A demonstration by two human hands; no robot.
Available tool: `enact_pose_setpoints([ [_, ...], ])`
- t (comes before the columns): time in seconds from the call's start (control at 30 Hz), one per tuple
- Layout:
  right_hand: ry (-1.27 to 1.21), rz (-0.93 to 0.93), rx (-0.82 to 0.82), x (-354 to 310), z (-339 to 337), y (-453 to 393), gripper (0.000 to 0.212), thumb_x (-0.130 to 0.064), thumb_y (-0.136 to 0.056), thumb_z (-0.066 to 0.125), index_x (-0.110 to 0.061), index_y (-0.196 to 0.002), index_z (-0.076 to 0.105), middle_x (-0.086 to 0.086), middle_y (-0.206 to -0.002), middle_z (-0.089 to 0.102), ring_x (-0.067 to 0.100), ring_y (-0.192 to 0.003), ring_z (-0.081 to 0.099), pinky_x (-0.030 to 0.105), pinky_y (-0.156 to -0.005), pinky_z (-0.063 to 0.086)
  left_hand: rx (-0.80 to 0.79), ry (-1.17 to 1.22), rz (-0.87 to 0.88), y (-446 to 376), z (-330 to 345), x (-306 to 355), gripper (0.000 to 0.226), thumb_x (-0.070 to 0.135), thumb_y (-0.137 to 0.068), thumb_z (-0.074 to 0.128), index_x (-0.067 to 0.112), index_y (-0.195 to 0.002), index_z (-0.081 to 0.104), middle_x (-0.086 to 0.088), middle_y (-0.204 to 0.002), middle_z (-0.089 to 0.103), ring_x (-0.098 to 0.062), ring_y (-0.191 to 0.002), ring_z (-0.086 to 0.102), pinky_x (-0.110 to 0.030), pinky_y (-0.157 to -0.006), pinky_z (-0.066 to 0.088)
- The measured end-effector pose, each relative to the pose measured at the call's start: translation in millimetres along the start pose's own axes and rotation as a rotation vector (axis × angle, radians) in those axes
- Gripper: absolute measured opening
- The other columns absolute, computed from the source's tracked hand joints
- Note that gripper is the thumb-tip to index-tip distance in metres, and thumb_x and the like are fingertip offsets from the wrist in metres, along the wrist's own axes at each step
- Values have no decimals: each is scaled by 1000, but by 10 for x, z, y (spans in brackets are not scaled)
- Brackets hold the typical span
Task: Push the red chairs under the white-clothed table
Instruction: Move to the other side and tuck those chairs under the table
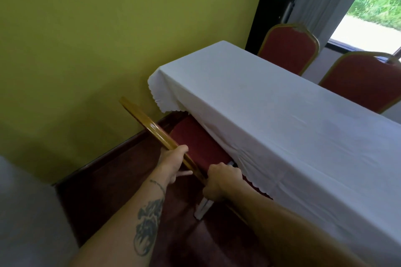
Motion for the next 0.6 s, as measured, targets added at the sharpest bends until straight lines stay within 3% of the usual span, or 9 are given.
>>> enact_pose_setpoints([
  [0.13, -28, 15, 61, 92, -123, -129, 18, -33, -83, 66, -20, -92, 58, 0, -87, 59, 19, -78, 59, 36, -71, 45, 15, 26, -4, -49, -21, 34, 63, 22, -85, 66, 15, -143, 44, -17, -135, 54, -38, -115, 61, -47, -58, 63],
  [0.23, -5, -7, 72, 97, -164, -193, 22, -37, -85, 66, -20, -92, 55, 0, -85, 56, 21, -78, 58, 36, -72, 45, 35, 56, -8, -53, -16, 27, 62, 24, -87, 65, 18, -145, 43, -16, -138, 53, -40, -121, 58, -49, -58, 64],
  [0.37, -10, -1, 121, 139, -273, -277, 29, -42, -86, 67, -22, -76, 48, 0, -82, 57, 16, -66, 52, 34, -65, 40, 46, 62, 0, -50, 22, 55, 55, 20, -95, 60, 21, -145, 38, -13, -136, 50, -39, -123, 55, -51, -64, 65],
  [0.6, -15, -18, 159, 135, -369, -217, 27, -42, -87, 68, -20, -87, 52, 0, -83, 57, 16, -68, 53, 34, -63, 41, 59, 3, -12, 4, -21, 128, 58, 23, -92, 62, 19, -145, 39, -13, -134, 53, -37, -119, 58, -53, -68, 65],
])
Point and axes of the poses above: each hand's wrist, its own y-axis away from the middle knuckle, its own z-axis out of the palm, x = y × z, the point moved 9 cm from there along -y, towards the middle knuckle
